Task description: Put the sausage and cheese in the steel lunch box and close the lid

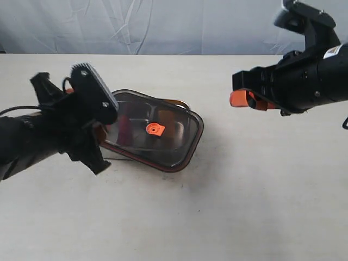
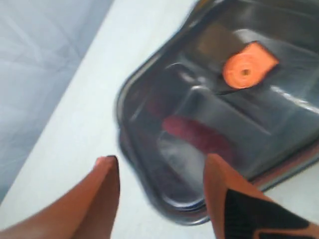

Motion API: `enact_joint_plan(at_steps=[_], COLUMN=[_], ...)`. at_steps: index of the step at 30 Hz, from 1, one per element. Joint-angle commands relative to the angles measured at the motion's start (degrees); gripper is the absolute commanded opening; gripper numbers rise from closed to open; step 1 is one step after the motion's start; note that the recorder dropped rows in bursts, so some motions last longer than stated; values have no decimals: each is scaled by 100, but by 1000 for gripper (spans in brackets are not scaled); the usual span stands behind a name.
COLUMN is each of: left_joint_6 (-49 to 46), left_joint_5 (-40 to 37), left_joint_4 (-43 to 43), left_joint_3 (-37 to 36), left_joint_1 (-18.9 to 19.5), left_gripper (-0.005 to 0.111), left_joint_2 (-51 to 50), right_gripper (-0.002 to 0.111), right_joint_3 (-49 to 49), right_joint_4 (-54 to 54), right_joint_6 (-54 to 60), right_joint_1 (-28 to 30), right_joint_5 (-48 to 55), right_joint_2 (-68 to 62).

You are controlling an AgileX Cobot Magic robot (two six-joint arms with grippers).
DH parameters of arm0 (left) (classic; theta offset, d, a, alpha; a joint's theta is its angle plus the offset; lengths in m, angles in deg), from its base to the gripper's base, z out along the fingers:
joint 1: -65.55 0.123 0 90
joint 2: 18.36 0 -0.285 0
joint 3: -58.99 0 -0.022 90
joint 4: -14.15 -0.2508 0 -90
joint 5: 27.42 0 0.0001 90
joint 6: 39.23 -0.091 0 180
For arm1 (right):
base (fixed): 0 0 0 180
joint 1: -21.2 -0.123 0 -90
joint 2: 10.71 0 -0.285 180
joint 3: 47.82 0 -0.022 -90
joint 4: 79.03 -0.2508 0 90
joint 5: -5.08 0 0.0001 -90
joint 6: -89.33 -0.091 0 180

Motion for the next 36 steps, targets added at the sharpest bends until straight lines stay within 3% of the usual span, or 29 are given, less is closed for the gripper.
enact_joint_plan(at_steps=[1, 4, 8, 12, 18, 23, 25, 36], left_joint_6=[50, 62, 88, 444, 723, 700, 700, 700], left_joint_5=[1180, 1375, 1391, 1309, 645, -35, -280, -674], left_joint_4=[456, 608, 842, 1068, 1743, 1993, 1993, 1993], left_joint_3=[-25, -25, -25, -25, 66, 66, 66, 66], left_joint_1=[-22, -22, 4, 306, 1164, 2136, 2296, 2391], left_gripper=[29, 3, 0, 0, 0, 0, 0, 0], left_joint_2=[504, 705, 758, 758, 758, 758, 758, 758], right_gripper=[27, 0, 0, 0, 0, 0, 0, 0], right_joint_3=[487, 620, 661, 661, 552, 117, 10, -784], right_joint_4=[-246, -499, -757, -1018, -1272, -1145, -1131, -1356], right_joint_6=[-154, -154, -154, -88, 106, 106, 106, 89], right_joint_1=[23, 23, 23, 13, -362, -564, -564, -610], right_joint_5=[-408, -433, -491, -687, -1249, -1636, -1635, -1354], right_joint_2=[-130, -265, -477, -781, -1409, -2297, -2451, -3228])
